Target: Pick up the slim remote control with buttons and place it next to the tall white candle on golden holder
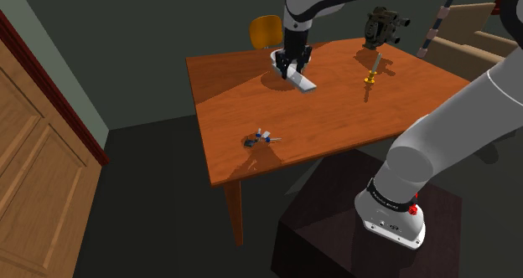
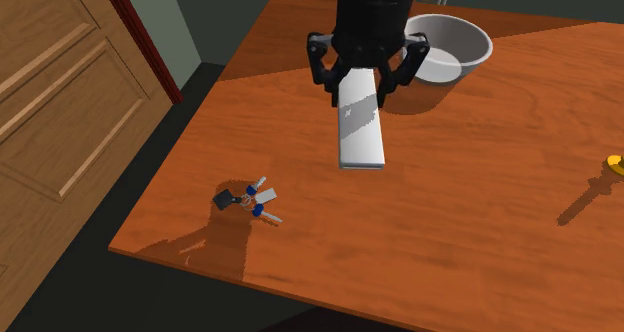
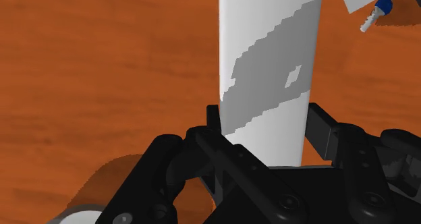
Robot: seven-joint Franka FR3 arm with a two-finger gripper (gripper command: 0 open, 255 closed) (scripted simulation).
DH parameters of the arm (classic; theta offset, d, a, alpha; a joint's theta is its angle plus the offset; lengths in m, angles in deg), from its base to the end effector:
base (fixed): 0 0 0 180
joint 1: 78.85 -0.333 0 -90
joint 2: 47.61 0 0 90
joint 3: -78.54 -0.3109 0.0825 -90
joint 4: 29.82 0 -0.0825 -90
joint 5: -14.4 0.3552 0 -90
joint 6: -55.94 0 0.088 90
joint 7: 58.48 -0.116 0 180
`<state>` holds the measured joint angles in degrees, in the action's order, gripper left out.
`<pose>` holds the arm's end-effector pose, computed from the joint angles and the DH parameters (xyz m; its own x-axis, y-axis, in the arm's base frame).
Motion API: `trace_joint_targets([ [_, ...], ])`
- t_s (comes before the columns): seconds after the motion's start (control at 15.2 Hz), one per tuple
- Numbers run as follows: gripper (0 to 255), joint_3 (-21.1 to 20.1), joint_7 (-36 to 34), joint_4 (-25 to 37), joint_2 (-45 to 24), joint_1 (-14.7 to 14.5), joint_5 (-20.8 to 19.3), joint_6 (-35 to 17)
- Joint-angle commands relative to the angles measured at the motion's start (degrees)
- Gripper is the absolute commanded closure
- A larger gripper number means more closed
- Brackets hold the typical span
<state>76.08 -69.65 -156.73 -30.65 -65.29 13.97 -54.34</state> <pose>0.4309 -0.0839 0.4952 0.9257 -0.3782 0.0091 -0.3783 -0.9255 0.0181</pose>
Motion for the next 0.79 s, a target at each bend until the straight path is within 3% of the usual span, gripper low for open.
trace_joint_targets([
  [0.0,255,0.0,0.0,1.5,0.1,0.0,0.0,1.6],
  [0.59,255,0.0,0.1,7.7,0.5,0.0,0.0,8.3],
  [0.73,255,1.8,2.8,6.2,2.1,1.1,-0.5,8.3],
])
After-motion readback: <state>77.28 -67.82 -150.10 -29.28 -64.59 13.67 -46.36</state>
